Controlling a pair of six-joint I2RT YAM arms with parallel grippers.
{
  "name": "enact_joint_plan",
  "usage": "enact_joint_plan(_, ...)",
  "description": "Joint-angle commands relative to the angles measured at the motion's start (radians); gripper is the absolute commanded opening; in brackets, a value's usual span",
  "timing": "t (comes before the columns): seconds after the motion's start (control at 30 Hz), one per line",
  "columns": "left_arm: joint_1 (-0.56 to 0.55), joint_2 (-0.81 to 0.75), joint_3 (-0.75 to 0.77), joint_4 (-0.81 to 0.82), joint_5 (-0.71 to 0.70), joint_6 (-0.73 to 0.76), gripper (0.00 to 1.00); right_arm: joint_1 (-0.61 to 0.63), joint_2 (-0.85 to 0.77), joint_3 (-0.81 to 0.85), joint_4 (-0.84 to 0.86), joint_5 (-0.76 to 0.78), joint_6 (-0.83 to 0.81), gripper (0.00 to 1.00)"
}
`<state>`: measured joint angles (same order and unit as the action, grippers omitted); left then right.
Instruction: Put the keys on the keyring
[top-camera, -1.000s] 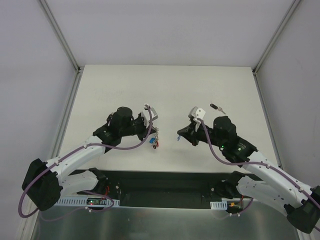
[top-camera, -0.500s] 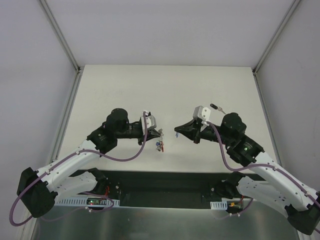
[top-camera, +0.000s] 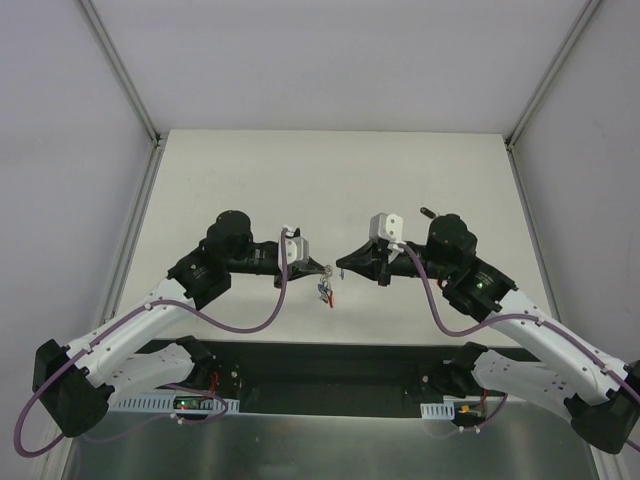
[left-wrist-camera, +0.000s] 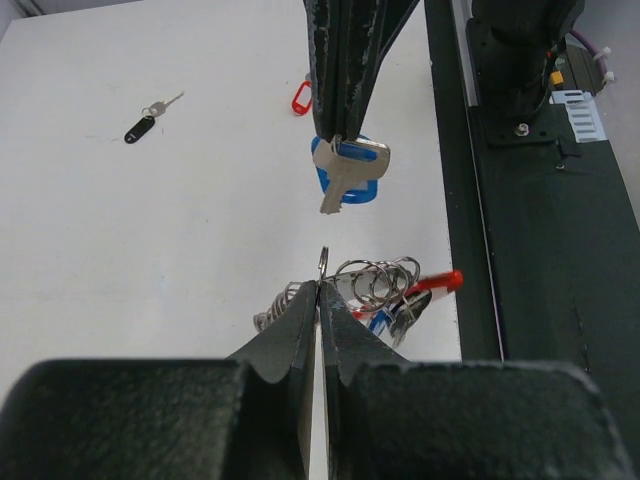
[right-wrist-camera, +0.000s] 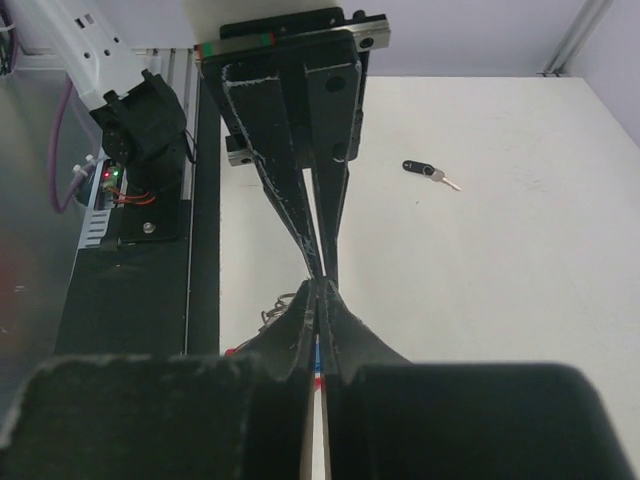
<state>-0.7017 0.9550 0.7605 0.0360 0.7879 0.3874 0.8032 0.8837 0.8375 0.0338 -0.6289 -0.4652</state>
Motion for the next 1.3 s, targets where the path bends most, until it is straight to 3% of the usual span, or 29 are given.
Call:
enact_joint_plan(0.0,-0.012,-0.010,0.025,0.015,0.066,0.044,0.00,0.047,0.027,0.086,-0.029,-0.022,-0.093,0.01)
enact_joint_plan(0.47,-0.012,-0.044,0.003,-0.008,0.083,0.021,0.00,0.102,0.103,0.107,-0.097,0.097,-0.170,0.01)
enact_joint_plan(1.27,-0.013,-0.030,0.011,-0.028,0.071,0.022,0.00,0.120,0.120,0.114,-0.038,0.031,-0.119,0.01)
